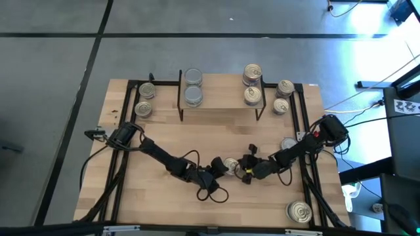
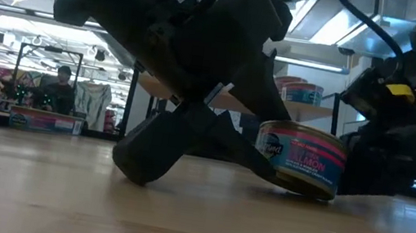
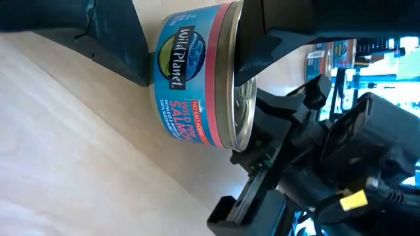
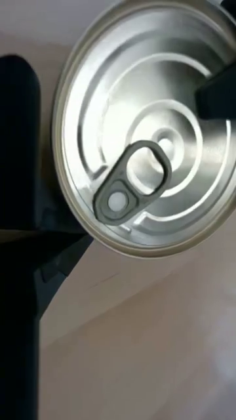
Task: Stack canned seafood by type on shelf
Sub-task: Stack the blue pink tuna can on top of the blue pink tuna can on the shelf
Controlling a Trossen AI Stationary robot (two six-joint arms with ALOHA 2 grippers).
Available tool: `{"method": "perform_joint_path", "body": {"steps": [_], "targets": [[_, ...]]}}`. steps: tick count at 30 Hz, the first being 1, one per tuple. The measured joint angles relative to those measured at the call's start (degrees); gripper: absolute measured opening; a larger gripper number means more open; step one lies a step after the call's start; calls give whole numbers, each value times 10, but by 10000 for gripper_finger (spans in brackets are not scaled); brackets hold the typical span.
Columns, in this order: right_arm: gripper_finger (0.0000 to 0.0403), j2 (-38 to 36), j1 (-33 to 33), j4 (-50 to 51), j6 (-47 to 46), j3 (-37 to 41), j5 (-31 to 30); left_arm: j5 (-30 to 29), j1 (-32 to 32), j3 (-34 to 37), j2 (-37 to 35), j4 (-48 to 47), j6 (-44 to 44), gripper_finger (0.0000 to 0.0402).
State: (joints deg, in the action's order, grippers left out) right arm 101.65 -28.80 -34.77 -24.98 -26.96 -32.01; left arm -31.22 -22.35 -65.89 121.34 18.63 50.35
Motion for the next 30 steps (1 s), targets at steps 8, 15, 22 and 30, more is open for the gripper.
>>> {"method": "perform_joint_path", "body": {"steps": [8,15,22,30], "targets": [[14,0,0,3,-16,-8,21,-4,0,0,0,1,4,196],[14,0,0,1,-34,-9,36,-16,-3,2,1,21,11,196],[14,-1,0,-5,-42,-9,58,-17,-7,2,1,26,35,196],[14,-1,0,-7,-62,-8,57,-9,-8,1,1,19,14,203]]}}
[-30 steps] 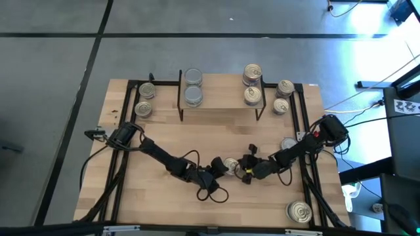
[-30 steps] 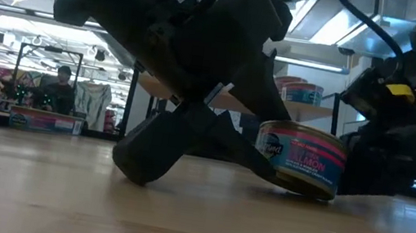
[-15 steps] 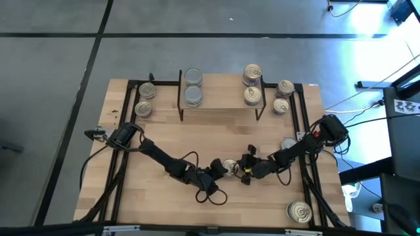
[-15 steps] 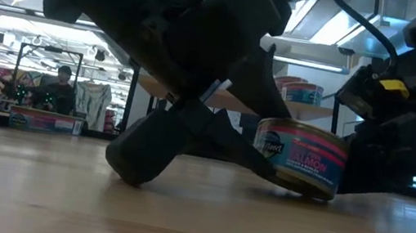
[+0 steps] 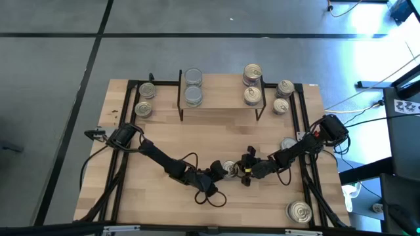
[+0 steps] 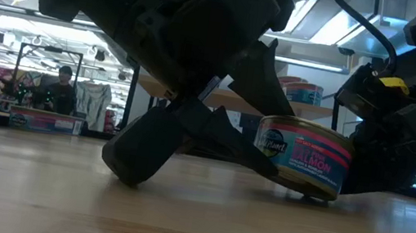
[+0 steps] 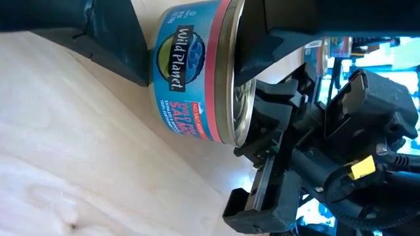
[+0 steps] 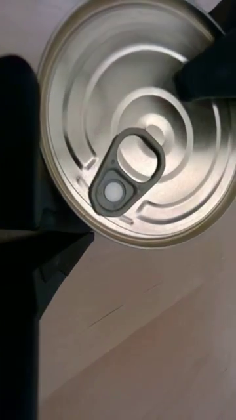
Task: Stack canned seafood by type on shelf
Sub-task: Stack the blue pink tuna can on top of the blue pink tuna can on the shelf
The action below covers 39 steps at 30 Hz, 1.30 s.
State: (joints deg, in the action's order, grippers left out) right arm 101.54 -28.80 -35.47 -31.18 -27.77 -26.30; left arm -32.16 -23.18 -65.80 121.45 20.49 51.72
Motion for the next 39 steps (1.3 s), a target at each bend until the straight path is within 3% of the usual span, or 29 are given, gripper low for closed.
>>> {"method": "perform_joint_path", "body": {"steps": [8,18,22,27,33,39], "targets": [[15,-2,-3,-35,-1,-10,45,-15,8,-2,0,-1,18,251],[15,-2,-2,-19,7,-7,18,-18,6,-2,0,-2,17,254],[14,-1,-2,-15,10,-6,14,-17,5,-2,0,-3,15,233],[14,-1,-1,-8,10,-6,13,-15,5,-2,0,-4,13,179],[14,-5,-1,19,12,-5,9,-19,4,-2,0,-4,13,177],[14,-69,-1,141,-5,-5,9,-105,-6,0,-13,-5,-8,185]]}}
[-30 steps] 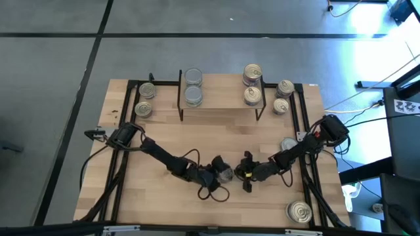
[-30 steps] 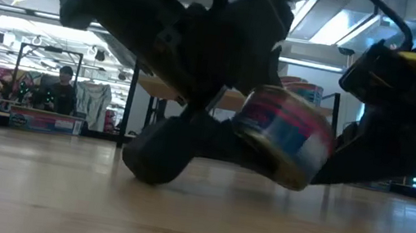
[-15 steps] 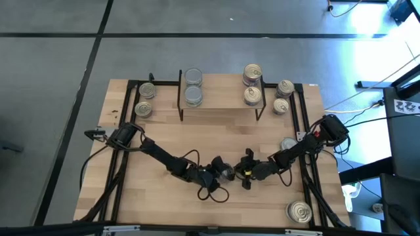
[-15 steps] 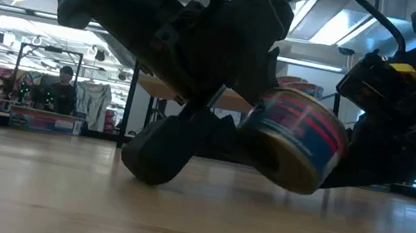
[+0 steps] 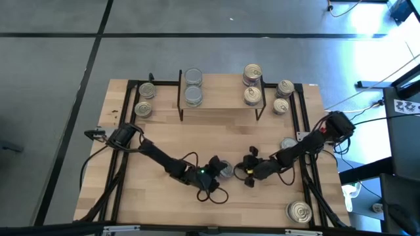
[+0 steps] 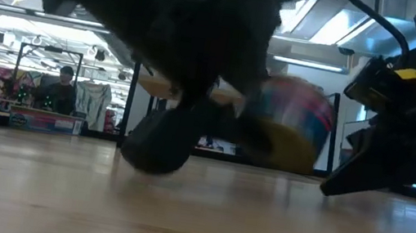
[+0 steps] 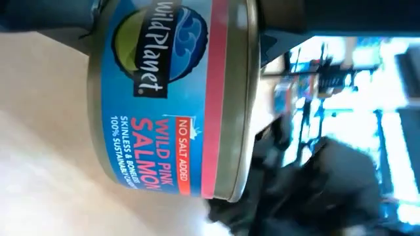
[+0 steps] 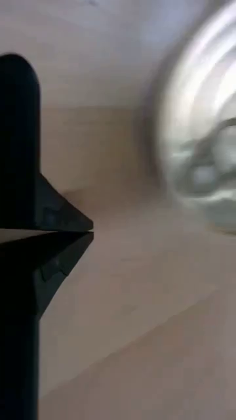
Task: Stack canned seafood by type on shelf
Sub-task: Stack the blue pink tuna can on top of the blue pink tuna can on the shelf
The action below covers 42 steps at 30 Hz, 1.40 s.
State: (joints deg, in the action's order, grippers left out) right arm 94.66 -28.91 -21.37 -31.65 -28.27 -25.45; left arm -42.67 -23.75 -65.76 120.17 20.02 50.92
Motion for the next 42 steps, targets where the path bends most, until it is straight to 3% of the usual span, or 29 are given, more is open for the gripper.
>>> {"method": "perform_joint_path", "body": {"steps": [6,16,27,35,42], "targets": [[14,-44,0,80,-16,0,-10,-75,10,0,-60,5,-43,179],[14,-44,0,60,-9,0,-40,-84,91,-32,-162,-2,-65,186],[14,-44,0,36,4,1,-71,-38,202,-214,-119,-149,-19,187],[14,-44,0,30,-3,1,-81,9,257,-313,-43,-153,53,185],[14,-44,0,35,0,0,-102,94,303,-336,-9,-142,13,195]]}}
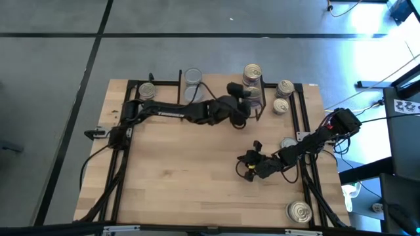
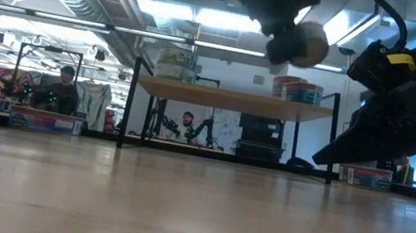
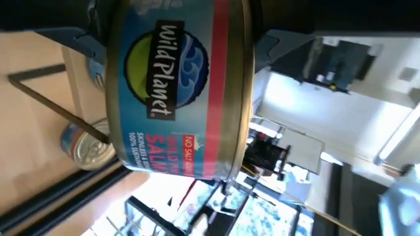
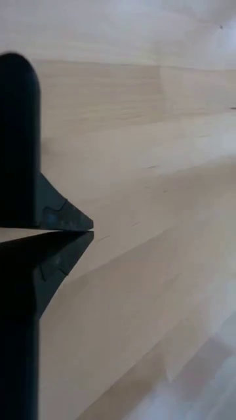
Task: Stack canned seafood by type on shelf
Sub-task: Stack the blue pink tuna can on top of the blue pink tuna can on the shelf
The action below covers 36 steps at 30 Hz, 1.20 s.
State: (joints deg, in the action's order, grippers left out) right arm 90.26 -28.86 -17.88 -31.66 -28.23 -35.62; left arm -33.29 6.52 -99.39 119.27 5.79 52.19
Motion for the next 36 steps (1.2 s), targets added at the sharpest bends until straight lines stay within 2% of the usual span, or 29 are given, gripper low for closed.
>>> {"method": "perform_joint_path", "body": {"steps": [5,15,23,36], "targets": [[14,0,0,0,2,0,-3,43,26,0,8,4,-23,196],[14,0,0,5,2,0,-4,121,60,0,30,58,10,197],[14,0,0,17,1,0,-4,139,77,0,42,67,41,198],[14,0,0,18,0,0,-4,149,84,0,47,64,34,206]]}}
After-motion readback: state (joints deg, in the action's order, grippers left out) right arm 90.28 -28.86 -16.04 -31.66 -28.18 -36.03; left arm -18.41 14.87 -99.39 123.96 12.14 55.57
